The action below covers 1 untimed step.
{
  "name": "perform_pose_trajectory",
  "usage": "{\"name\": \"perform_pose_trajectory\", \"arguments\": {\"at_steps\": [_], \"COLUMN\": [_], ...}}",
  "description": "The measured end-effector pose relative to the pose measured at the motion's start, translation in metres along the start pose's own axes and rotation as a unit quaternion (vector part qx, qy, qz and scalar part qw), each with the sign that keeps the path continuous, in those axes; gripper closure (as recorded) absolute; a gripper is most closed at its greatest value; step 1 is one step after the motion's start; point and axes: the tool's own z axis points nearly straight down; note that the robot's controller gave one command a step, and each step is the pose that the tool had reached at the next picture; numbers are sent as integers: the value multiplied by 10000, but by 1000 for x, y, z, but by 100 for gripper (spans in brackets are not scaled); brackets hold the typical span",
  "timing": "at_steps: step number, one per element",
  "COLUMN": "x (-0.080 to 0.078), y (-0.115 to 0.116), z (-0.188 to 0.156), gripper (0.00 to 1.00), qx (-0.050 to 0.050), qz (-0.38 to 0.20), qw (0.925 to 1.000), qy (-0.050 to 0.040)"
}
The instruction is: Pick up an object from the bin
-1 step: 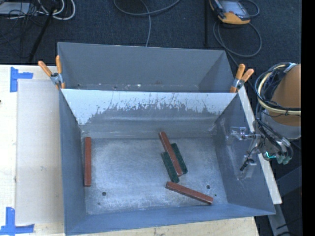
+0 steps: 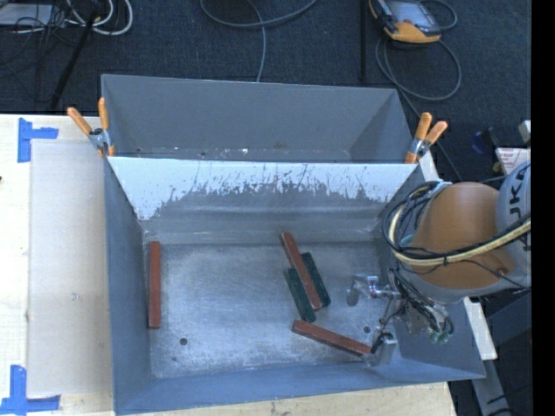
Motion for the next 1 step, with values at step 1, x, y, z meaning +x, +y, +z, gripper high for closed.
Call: {"name": "perform_pose_trajectory", "arguments": {"at_steps": [1], "x": [-6], "y": [16], "z": [48], "gripper": [0], "qx": [33], "qz": [-18], "qw": [9999], "qy": [-104]}}
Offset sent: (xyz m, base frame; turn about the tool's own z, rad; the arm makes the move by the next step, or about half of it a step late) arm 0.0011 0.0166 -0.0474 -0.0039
